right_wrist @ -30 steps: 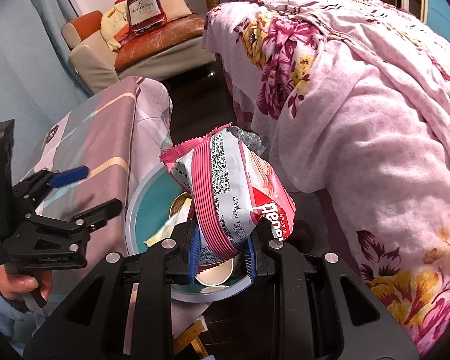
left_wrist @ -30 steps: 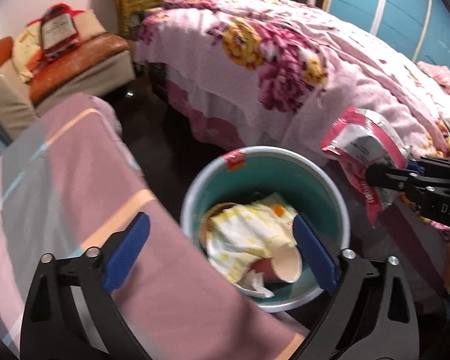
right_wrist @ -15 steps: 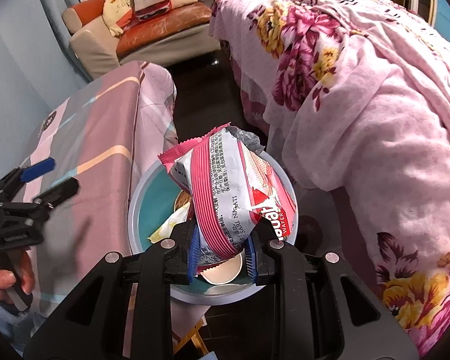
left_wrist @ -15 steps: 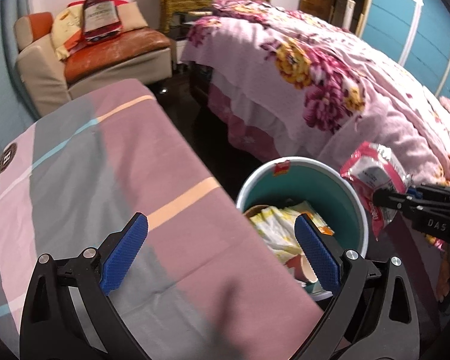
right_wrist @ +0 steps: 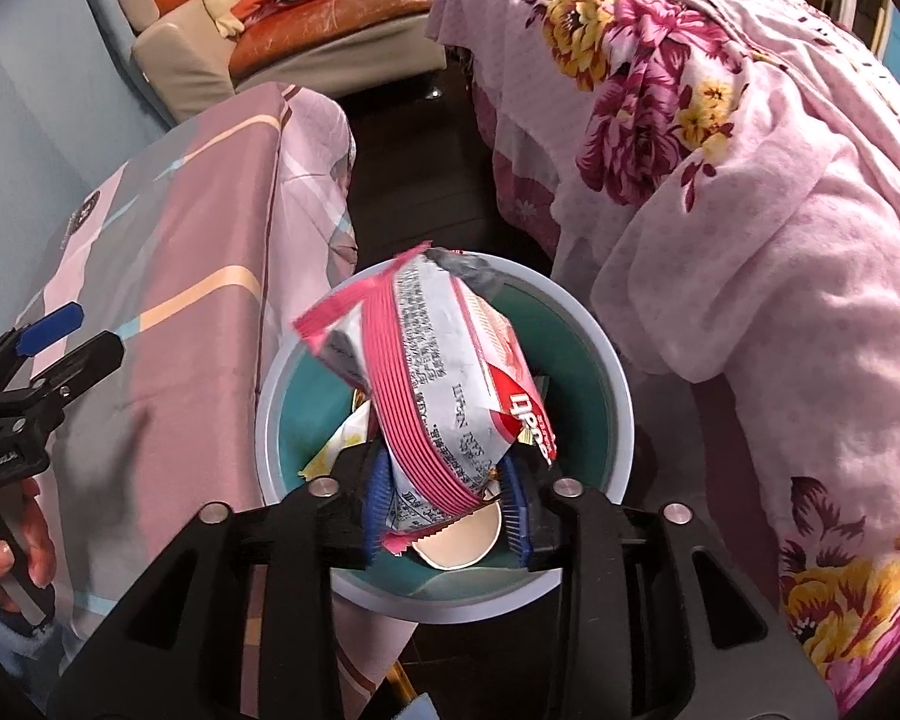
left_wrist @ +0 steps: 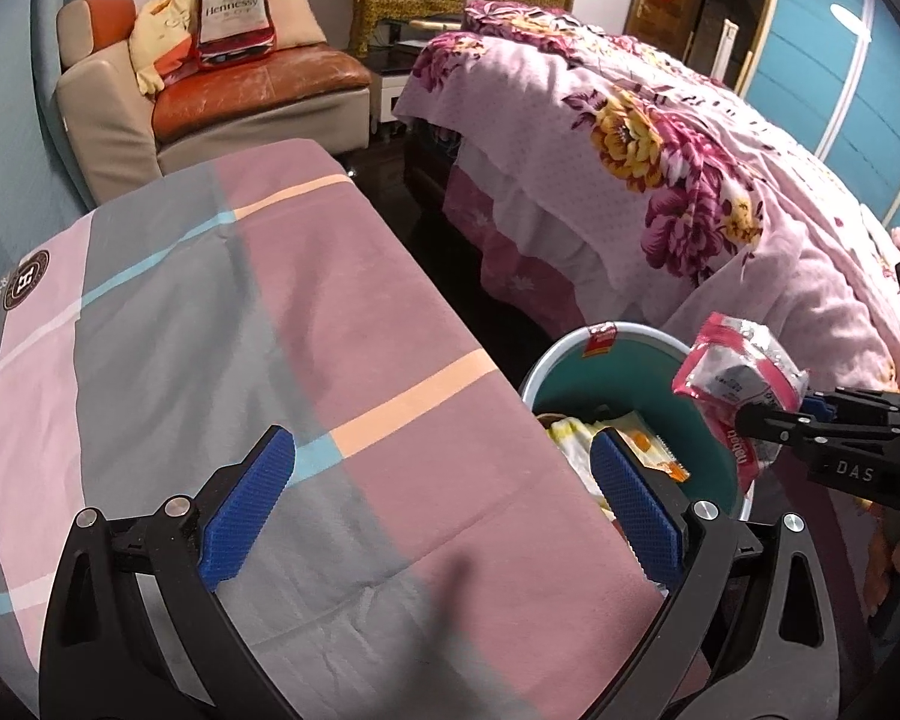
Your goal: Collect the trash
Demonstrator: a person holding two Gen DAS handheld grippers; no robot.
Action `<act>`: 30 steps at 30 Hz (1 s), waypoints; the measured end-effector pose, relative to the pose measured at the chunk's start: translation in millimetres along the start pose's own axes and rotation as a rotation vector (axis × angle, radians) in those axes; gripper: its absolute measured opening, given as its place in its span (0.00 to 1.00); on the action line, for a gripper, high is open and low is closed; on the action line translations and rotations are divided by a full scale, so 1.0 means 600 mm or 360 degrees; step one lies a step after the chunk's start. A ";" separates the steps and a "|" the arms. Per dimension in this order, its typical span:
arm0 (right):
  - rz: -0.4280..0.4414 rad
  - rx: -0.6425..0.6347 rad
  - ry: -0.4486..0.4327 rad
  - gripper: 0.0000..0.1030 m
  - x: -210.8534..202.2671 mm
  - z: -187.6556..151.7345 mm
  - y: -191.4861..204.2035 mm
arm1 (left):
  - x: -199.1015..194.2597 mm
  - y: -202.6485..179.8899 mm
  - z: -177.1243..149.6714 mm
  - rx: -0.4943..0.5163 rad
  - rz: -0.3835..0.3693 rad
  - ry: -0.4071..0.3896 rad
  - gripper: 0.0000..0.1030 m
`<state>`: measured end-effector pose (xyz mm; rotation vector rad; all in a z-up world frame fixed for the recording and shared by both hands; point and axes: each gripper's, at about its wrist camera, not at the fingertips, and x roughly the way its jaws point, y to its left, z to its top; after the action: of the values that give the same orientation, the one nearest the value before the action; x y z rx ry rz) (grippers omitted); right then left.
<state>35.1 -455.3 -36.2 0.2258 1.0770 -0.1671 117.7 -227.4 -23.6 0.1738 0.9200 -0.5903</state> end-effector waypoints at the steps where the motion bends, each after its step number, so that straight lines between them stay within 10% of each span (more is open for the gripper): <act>1: -0.0007 -0.0005 0.0001 0.36 0.001 0.001 0.003 | 0.000 0.002 0.000 -0.0001 0.0002 -0.0002 0.96; 14: -0.0091 -0.0032 -0.0004 0.72 -0.002 0.008 0.021 | -0.012 0.026 -0.004 -0.0052 0.0003 -0.0027 0.96; 30: -0.0054 -0.0037 -0.0026 0.87 -0.054 -0.014 0.043 | -0.060 0.017 -0.017 -0.0002 0.0114 -0.0060 0.96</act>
<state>19.4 -427.2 -8.8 0.1849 1.0662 -0.1861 99.8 -200.3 -2.5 0.1932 0.8741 -0.5248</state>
